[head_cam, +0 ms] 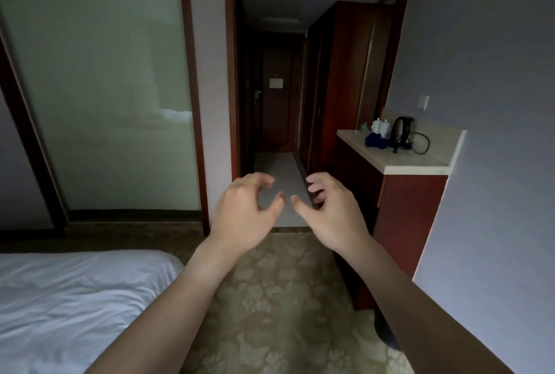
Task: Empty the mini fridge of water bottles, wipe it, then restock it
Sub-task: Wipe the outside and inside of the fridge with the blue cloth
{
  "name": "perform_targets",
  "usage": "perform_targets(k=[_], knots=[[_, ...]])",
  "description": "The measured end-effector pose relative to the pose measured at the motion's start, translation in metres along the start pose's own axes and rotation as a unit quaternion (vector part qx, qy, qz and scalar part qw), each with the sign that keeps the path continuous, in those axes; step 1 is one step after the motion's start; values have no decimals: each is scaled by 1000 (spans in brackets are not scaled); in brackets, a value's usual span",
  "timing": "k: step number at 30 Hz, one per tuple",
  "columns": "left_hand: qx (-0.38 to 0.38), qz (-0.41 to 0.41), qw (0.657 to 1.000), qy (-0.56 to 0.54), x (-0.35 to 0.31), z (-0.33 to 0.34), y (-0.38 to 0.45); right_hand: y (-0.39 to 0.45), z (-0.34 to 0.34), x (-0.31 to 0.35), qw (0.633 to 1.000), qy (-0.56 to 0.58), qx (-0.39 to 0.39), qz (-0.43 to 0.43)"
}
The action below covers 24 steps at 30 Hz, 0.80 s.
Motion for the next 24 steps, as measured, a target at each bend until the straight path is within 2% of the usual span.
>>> perform_targets(k=[5,11,19,24], knots=[[16,10,1000,-20,59,61,133,118,58,-59,1000,-2,-8,20],[49,43,998,-19,95,142,269,236,89,-143,999,6,-27,47],[69,14,997,-28,169,279,421,378,157,-297,998,13,-31,51],[70,12,997,-26,191,364,531,486,191,-395,998,30,-31,42]])
Point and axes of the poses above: each hand's wrist, its own y-axis towards the middle knuckle, its own z-axis out of the palm, x = y × z, the point moved 1 cm from there along y, towards the middle knuckle, and after that the axes turned 8 degrees about -z, right-handed, at the moved point
